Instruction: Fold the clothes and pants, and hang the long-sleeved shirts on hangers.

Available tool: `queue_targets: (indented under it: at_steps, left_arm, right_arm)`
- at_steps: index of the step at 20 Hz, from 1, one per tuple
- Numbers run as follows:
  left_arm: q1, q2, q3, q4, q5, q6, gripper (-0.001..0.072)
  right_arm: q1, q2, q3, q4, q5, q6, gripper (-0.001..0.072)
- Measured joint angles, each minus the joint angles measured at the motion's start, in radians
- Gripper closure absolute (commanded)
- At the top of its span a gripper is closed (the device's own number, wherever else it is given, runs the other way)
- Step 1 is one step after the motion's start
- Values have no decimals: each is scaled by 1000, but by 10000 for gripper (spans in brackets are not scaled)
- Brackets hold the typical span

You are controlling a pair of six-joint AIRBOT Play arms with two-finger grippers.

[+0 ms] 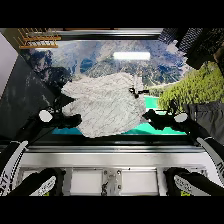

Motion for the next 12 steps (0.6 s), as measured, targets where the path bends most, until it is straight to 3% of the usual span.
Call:
queue_targets:
  at_steps: [4,5,6,7,9,11,12]
  left_arm:
    - [0,0,0,0,0,0,702]
    - [0,0,0,0,0,0,702]
    - [0,0,0,0,0,0,702]
    - [0,0,0,0,1,-1,702]
    - [0,0,0,0,1,-1,702]
    - [0,0,0,0,1,-1,703]
    - [0,0,0,0,1,-2,702]
  right_arm:
    - [51,-11,-8,23,-84,-16,155]
    - [57,-13,-9,26,-92,-23,191]
    - [60,-14,-10,25,-98,-30,438]
    - [63,-17,-11,22,-101,-38,512]
    - [66,-18,-12,24,-102,-60,511]
    - [68,-17,-11,24,-101,-77,631]
    - [68,-18,-12,24,-97,-79,635]
